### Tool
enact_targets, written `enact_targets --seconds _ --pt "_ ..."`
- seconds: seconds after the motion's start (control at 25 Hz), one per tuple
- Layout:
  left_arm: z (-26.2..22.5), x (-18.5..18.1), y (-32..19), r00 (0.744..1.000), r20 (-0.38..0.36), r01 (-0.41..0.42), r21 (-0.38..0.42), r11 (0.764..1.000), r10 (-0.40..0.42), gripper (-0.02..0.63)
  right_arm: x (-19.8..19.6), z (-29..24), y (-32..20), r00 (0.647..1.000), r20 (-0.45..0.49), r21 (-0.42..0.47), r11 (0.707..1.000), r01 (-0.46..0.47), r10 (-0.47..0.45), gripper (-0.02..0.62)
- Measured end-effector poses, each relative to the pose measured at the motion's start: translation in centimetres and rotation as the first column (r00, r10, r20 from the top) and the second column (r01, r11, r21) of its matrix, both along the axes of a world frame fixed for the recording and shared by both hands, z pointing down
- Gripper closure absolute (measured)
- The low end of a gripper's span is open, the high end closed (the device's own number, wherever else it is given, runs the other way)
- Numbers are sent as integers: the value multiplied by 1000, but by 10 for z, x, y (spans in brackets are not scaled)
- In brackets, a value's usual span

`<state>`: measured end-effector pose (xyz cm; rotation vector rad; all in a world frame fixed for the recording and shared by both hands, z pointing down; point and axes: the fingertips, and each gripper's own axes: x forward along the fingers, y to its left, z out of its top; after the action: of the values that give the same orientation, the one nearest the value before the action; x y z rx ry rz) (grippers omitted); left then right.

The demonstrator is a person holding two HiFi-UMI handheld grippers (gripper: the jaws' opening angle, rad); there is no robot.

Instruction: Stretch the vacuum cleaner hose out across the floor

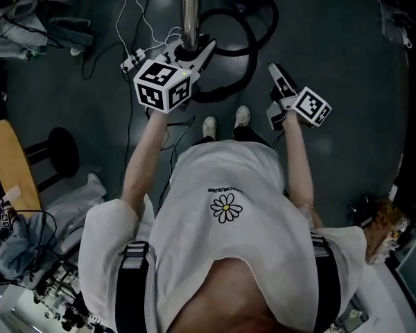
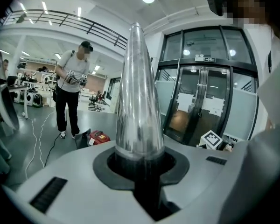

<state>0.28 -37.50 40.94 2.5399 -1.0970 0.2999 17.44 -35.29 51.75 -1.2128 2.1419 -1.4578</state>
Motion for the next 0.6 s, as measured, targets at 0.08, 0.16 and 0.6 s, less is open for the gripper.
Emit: enact_targets --seconds 0.08,0.16,0.6 --pt "2 -3 9 1000 2 0 6 1000 0 525 -17 42 20 987 158 -164 986 17 9 388" --pt "0 -3 16 1000 -17 0 12 1000 0 525 -30 77 36 937 343 -299 953 39 69 387" --pt "-48 -19 6 960 -263 118 70 990 -96 525 -88 123 87 762 590 -507 857 93 267 387"
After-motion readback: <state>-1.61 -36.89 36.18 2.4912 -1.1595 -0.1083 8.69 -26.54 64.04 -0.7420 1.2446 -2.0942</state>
